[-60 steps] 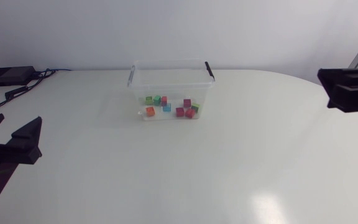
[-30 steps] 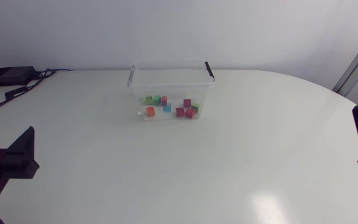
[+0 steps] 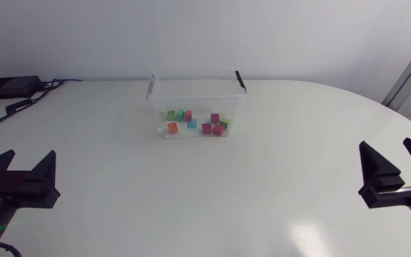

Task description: Place the duplo bricks in the container

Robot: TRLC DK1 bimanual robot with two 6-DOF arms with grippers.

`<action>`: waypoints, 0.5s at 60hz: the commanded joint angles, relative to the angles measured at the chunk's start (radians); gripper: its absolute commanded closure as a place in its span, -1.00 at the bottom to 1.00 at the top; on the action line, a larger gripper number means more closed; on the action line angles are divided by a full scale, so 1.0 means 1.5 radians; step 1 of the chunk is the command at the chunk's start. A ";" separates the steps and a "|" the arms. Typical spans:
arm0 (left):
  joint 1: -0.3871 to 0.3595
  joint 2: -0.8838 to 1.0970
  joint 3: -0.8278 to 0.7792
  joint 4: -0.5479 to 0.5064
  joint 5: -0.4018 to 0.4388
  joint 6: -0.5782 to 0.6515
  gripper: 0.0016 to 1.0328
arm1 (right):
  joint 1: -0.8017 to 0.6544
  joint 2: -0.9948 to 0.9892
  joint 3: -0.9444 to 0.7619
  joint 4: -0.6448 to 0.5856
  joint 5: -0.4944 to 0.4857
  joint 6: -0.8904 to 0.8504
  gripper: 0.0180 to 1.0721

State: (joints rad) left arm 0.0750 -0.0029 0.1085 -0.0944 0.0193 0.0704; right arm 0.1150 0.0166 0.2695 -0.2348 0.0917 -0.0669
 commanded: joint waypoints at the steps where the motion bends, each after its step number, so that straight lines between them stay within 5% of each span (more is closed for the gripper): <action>1: -0.011 -0.002 -0.024 0.017 -0.005 -0.023 -0.92 | -0.014 -0.006 -0.038 0.028 -0.011 0.018 -0.90; 30: -0.050 0.002 -0.072 0.063 -0.013 -0.047 -0.92 | -0.077 -0.011 -0.180 0.157 -0.061 0.045 -0.90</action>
State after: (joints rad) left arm 0.0055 -0.0021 0.0246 -0.0166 0.0086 0.0254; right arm 0.0059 0.0059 0.0219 -0.0212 0.0029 -0.0250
